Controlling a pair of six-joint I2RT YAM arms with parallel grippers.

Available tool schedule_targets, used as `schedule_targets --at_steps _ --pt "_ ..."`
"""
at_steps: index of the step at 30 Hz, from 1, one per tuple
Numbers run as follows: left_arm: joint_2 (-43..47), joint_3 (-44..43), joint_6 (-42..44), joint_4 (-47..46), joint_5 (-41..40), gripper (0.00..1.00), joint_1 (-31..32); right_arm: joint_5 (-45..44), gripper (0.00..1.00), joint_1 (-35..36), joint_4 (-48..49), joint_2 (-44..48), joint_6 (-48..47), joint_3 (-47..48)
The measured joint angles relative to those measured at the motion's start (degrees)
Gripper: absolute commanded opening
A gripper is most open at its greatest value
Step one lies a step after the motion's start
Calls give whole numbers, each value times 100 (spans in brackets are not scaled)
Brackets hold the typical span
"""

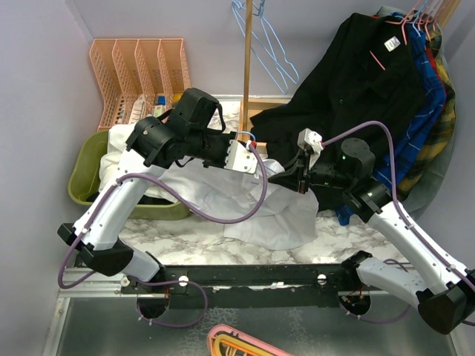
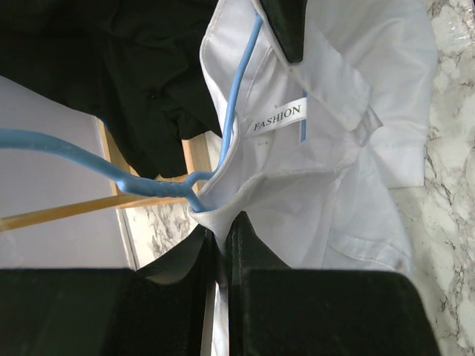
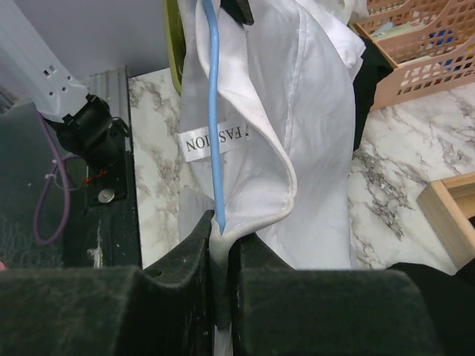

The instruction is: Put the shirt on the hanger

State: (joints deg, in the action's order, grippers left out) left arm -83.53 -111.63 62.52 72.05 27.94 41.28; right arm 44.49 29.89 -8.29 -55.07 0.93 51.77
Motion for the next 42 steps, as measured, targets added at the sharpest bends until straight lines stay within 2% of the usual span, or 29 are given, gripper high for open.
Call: schedule_targets --at_steps 3,8,15,19,24,26,27,31,32,34,36,37,38,42 --pt "-22 0 -7 0 -4 0 -48 151 2 0 105 -48 92 -31" --pt "-28 0 -48 -9 -15 0 -76 332 12 -28 273 -188 321 -33" --pt "-138 0 -87 -11 4 0 -63 575 18 -37 527 -446 691 46" --pt "-245 0 -116 -50 107 0 9 634 18 -35 717 -468 831 61" --pt "-306 -28 -131 -66 146 0 42 721 16 -35 852 -531 920 68" --pt "-313 -52 -131 -68 146 0 44 750 4 -35 883 -579 940 68" --pt "-317 -68 -131 -61 146 0 44 756 2 -35 898 -599 944 68" --pt "-343 -118 -151 -59 120 0 42 789 2 -35 964 -638 981 61" --pt "-343 -118 -155 -61 118 4 42 787 2 -37 986 -634 997 48" --pt "-348 -118 -184 -63 109 21 42 706 2 -31 1102 -584 1071 -66" --pt "-382 -118 -258 -105 105 53 50 479 2 -31 1255 -422 1185 -286" --pt "-396 -118 -289 -146 96 82 59 317 2 -24 1274 -299 1252 -417" --pt "-402 -114 -326 -225 87 98 72 186 2 -20 1272 -168 1311 -553" --pt "-396 -70 -570 -522 -136 99 79 -529 2 -28 1147 358 1604 -1021"
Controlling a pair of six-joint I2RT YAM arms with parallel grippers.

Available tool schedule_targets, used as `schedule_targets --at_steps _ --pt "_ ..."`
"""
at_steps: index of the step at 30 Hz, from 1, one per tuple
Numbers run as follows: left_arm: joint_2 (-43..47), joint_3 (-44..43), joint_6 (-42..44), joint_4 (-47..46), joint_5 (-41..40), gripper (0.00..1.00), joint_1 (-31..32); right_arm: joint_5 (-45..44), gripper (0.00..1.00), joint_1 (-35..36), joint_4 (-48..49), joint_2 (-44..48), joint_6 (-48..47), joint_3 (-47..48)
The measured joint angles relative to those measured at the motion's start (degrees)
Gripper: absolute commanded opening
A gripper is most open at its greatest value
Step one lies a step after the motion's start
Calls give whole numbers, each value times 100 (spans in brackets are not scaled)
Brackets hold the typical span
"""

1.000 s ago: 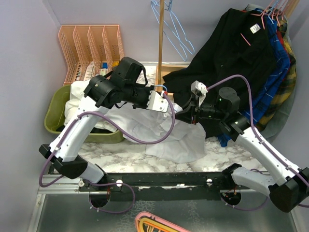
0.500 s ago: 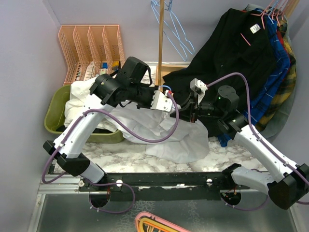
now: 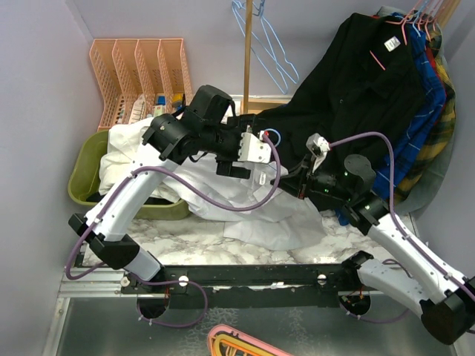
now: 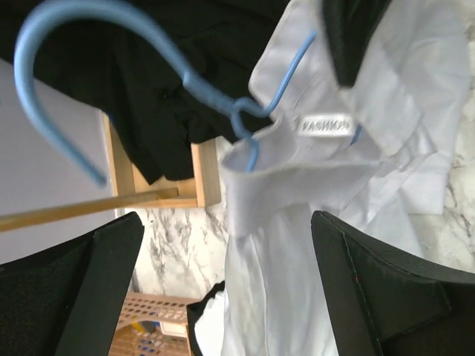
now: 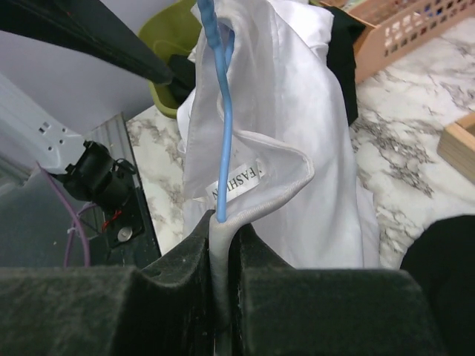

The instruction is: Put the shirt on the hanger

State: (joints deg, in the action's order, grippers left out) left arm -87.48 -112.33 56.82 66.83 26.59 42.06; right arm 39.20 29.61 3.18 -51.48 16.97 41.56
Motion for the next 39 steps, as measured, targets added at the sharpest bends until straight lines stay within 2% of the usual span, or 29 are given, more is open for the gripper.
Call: schedule_targets --at_steps 4,10,15,19,22,24,25,26,27,28,37,38,39 --pt "26 251 -125 -262 -374 99 -201 -728 2 4 -181 645 293 -417" --pt "197 914 -85 -442 -540 94 -997 -1421 2 4 -619 1338 527 -608" --pt "212 1106 83 -415 -503 91 -1502 -1497 2 4 -1156 1567 444 -455" --pt "205 1154 227 -468 -501 99 -1829 -1469 2 4 -1626 1690 278 -208" --pt "157 1169 315 -472 -461 96 -2079 -1414 2 4 -1939 1869 199 -42" --pt "111 1169 417 -466 -402 84 -2216 -1388 2 4 -2081 1961 164 35" --pt "96 1169 459 -461 -391 70 -2267 -1384 2 4 -2153 2006 149 63" --pt "68 1169 514 -446 -378 45 -2319 -1381 2 4 -2216 2061 129 85" --pt "22 1167 621 -385 -337 8 -2365 -1384 2 4 -2295 2111 118 107" --pt "-17 1165 643 -332 -315 0 -2382 -1384 2 4 -2365 2173 118 129" --pt "-319 1346 935 -269 22 0 -2839 -1473 2 11 -2968 2439 116 389" --pt "-291 1421 933 -310 63 18 -2846 -1519 2 9 -3053 2439 111 450" --pt "-260 1491 925 -350 94 45 -2844 -1567 2 9 -3110 2437 111 501"
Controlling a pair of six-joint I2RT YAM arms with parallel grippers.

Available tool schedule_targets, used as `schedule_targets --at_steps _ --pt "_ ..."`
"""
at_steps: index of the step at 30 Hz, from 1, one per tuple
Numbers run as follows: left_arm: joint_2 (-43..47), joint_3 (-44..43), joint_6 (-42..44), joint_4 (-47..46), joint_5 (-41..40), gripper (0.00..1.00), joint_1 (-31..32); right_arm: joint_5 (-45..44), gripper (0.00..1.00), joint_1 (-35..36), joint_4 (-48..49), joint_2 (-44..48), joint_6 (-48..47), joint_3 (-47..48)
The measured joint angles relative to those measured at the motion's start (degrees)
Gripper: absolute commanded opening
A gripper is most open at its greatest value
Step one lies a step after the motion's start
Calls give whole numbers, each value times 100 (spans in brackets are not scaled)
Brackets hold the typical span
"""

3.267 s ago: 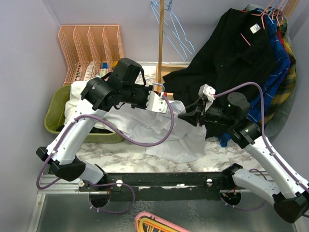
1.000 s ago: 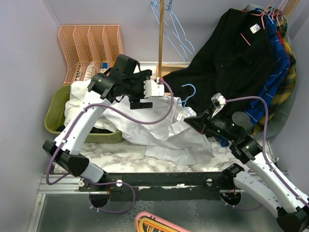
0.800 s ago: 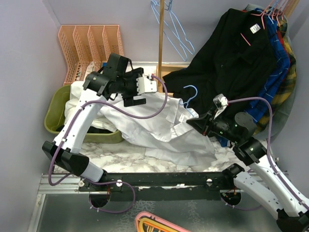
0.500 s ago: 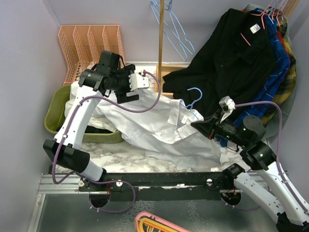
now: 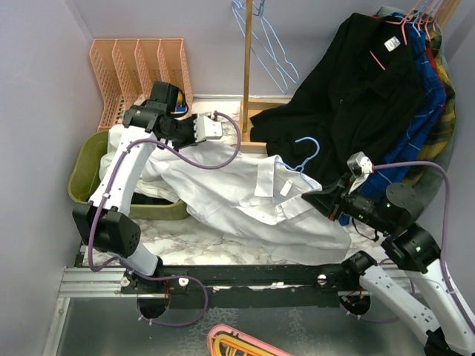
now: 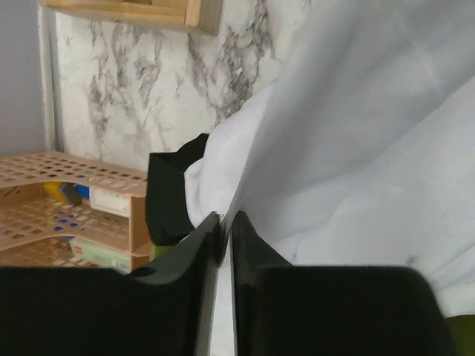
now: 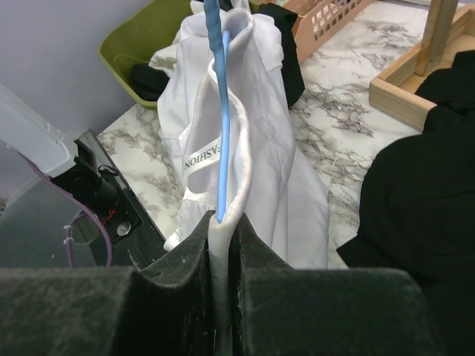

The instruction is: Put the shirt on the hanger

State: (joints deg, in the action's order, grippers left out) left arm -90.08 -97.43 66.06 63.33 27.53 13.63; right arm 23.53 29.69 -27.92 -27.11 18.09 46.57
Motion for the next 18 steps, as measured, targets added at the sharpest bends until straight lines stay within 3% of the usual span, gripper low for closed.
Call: schedule_targets --at_steps 2,3,9,15,18 --pt "33 61 -59 -96 -26 95 -2 -157 2 0 -175 -39 2 127" --pt "33 59 -140 -153 -35 99 -24 -240 2 0 -232 -37 2 190" --pt "184 -450 -1078 -404 -7 99 -92 -1088 2 0 -444 -293 111 501" --pt "339 -2345 -2238 -402 170 99 -90 -2288 2 0 -540 -1113 466 461" --pt "518 -2894 -2750 -435 208 99 -90 -2953 2 0 -525 -1585 564 461"
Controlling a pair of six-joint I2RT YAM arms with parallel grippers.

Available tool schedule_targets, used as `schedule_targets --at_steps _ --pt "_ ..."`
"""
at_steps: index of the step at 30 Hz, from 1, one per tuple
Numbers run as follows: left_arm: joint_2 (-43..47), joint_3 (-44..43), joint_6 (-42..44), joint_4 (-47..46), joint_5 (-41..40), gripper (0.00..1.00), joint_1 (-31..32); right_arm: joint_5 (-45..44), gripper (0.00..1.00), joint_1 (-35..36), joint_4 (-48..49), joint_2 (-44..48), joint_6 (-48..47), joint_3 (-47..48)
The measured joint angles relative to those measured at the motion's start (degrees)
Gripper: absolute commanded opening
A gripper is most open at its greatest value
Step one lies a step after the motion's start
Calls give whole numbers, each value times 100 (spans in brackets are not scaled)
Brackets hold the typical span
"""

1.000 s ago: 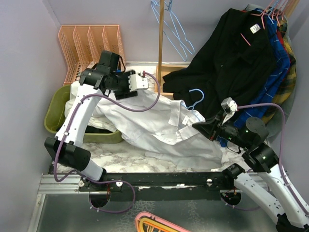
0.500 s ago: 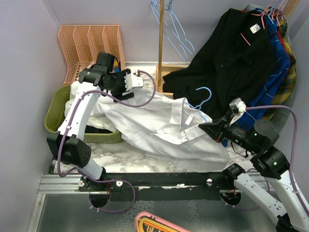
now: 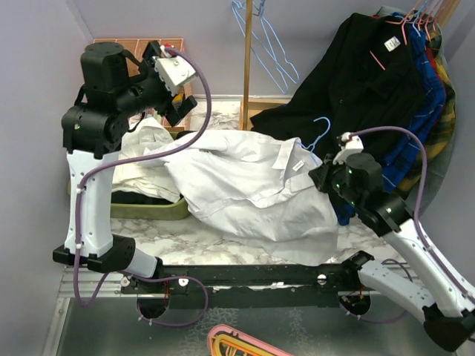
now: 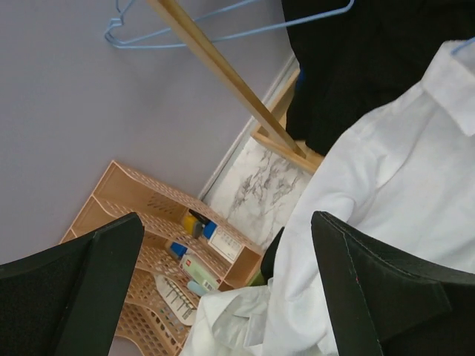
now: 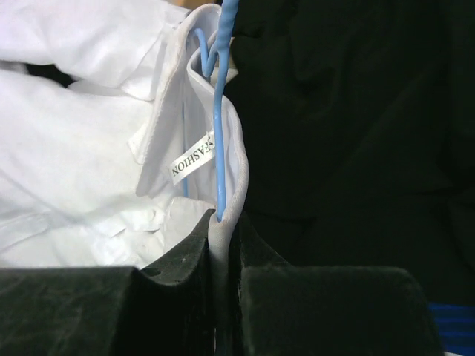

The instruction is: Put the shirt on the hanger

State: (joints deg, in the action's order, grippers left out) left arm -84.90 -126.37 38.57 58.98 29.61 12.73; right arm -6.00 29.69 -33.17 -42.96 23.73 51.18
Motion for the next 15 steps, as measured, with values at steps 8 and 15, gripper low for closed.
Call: schedule_targets --at_steps 8,15 --pt "164 -387 -1252 -9 -4 99 2 -669 2 -682 151 -1617 -363 887" --pt "168 -330 -1943 44 -48 99 0 22 2 -2505 402 -2179 -964 1751"
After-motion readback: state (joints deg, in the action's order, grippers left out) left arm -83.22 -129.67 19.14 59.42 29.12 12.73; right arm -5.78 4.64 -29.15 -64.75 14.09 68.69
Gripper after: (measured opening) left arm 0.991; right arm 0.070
